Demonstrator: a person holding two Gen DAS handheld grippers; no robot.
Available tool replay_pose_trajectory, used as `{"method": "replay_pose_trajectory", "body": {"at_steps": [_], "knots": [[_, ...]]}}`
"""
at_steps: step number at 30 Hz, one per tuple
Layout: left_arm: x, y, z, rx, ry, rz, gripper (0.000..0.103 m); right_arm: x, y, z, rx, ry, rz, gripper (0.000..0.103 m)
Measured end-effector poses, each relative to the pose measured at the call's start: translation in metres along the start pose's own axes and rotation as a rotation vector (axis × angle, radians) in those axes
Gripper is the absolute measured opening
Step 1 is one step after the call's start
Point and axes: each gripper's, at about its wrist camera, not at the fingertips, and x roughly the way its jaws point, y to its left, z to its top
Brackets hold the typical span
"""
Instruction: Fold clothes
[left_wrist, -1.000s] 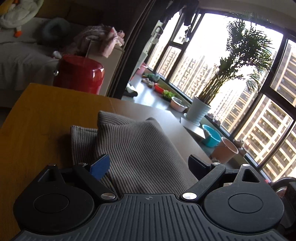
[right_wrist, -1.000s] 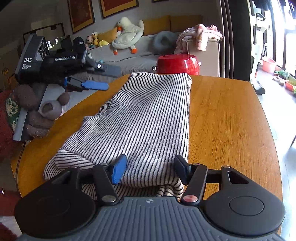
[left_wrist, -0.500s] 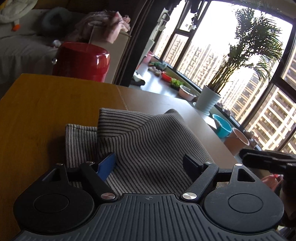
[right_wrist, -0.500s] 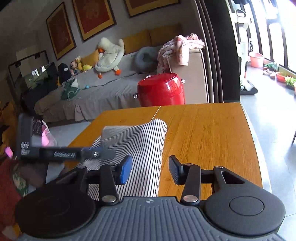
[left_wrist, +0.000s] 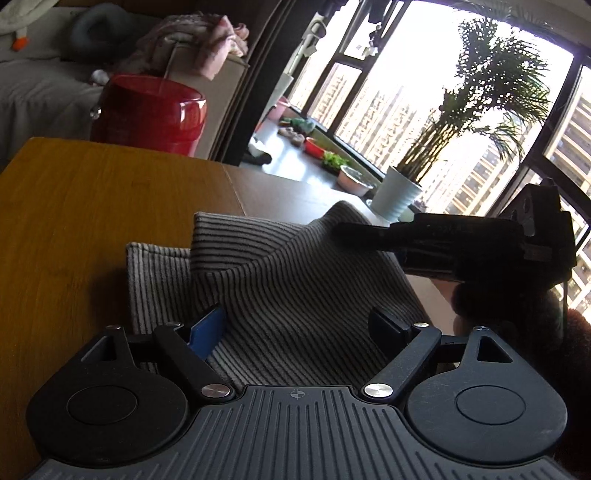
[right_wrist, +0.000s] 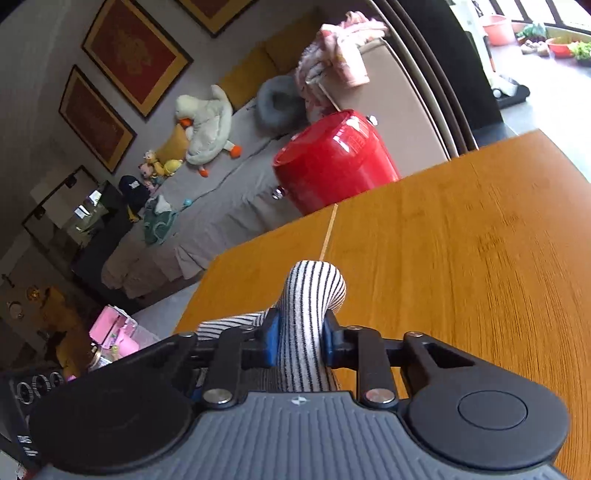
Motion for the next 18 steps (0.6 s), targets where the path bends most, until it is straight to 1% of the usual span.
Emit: {"method": "replay_pose_trajectory", "body": {"at_steps": [2, 4, 6, 7, 8, 9, 10, 12, 15, 16, 18], "knots": [[0.002, -0.001, 0.000, 0.005, -0.003, -0.001, 0.089, -0.008, 0.014, 0.006, -0.078, -0.021, -0.028, 0.020], [0.004, -0.001, 0.001, 0.010, -0.006, -0.001, 0.089, -0.006, 0.020, 0.006, -0.163, -0.019, -0.100, 0.020], [0.006, -0.002, 0.001, 0.015, -0.009, -0.002, 0.089, 0.003, 0.015, -0.001, -0.212, 0.000, -0.186, 0.022], [0.007, -0.002, 0.002, 0.018, -0.010, -0.002, 0.088, 0.007, 0.012, -0.005, -0.236, 0.010, -0.228, 0.028], [0.008, -0.002, 0.002, 0.020, -0.011, -0.002, 0.087, 0.011, 0.009, -0.008, -0.260, 0.019, -0.271, 0.037], [0.009, -0.003, 0.002, 0.023, -0.013, -0.003, 0.086, 0.016, 0.007, -0.012, -0.285, 0.029, -0.314, 0.040], [0.010, -0.003, 0.002, 0.025, -0.014, -0.003, 0.085, 0.015, 0.006, -0.013, -0.290, 0.029, -0.337, 0.041], [0.007, -0.002, 0.002, 0.035, -0.009, 0.004, 0.085, 0.005, 0.011, -0.011, -0.273, 0.013, -0.344, 0.041], [0.002, 0.001, 0.002, 0.035, -0.005, 0.022, 0.086, -0.026, 0.029, -0.018, -0.324, -0.029, -0.316, 0.041], [0.001, 0.002, 0.002, 0.026, -0.005, 0.023, 0.086, -0.038, 0.036, -0.022, -0.345, -0.035, -0.291, 0.041], [-0.006, 0.005, 0.004, -0.005, -0.022, 0.033, 0.088, -0.059, 0.047, -0.035, -0.375, -0.018, -0.209, 0.041]]}}
